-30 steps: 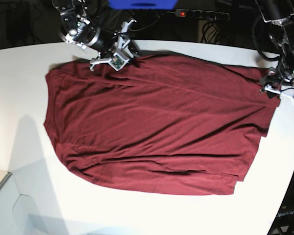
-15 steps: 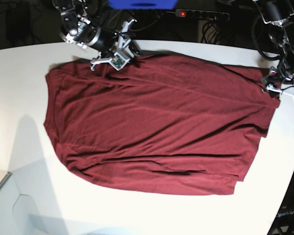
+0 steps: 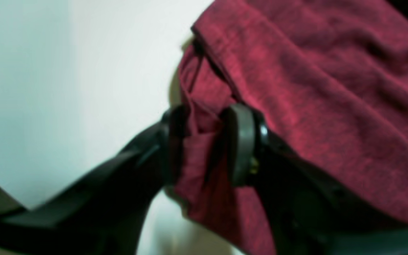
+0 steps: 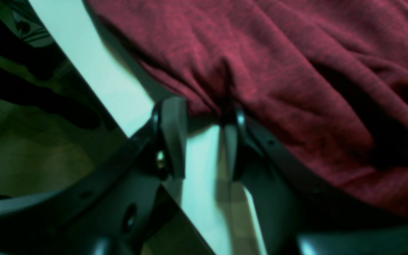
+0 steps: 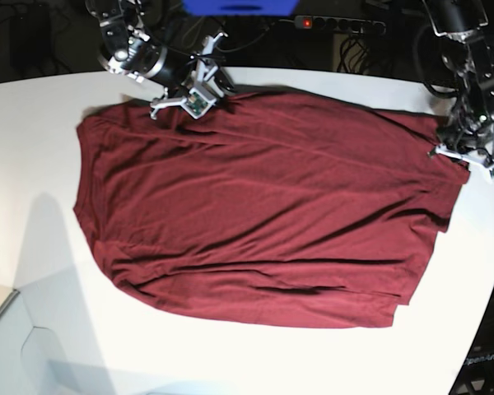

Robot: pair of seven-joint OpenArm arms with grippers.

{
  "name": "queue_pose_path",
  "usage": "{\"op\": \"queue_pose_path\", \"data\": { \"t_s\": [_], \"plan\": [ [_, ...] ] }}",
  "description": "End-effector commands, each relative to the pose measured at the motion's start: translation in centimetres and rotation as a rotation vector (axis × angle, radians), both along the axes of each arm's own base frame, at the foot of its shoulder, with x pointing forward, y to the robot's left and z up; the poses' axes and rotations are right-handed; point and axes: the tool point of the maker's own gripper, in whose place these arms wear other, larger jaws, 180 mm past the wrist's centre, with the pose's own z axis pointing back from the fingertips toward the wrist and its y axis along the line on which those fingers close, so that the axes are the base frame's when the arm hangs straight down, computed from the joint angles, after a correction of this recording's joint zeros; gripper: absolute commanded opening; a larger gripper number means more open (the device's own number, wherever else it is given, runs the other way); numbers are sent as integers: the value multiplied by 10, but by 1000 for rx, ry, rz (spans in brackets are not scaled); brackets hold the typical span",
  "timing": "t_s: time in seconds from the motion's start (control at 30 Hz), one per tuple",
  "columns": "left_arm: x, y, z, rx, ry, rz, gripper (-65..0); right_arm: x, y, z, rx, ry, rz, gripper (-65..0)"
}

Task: Layout the t-shirt on the table in an organized manner, then fold the t-shirt properly

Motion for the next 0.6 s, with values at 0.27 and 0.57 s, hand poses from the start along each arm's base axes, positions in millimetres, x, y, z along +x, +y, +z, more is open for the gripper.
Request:
{"op": "queue_pose_path", "data": {
  "t_s": [0.27,0.57],
  "plan": [
    [-20,-8,-26,-43,123,-4,-530,1,-2,4,4,-12,1,-481],
    [-8,-1,-14,-27,95,-5,-638,0,-8,2,-12,-13,11,-521]
  ]
}}
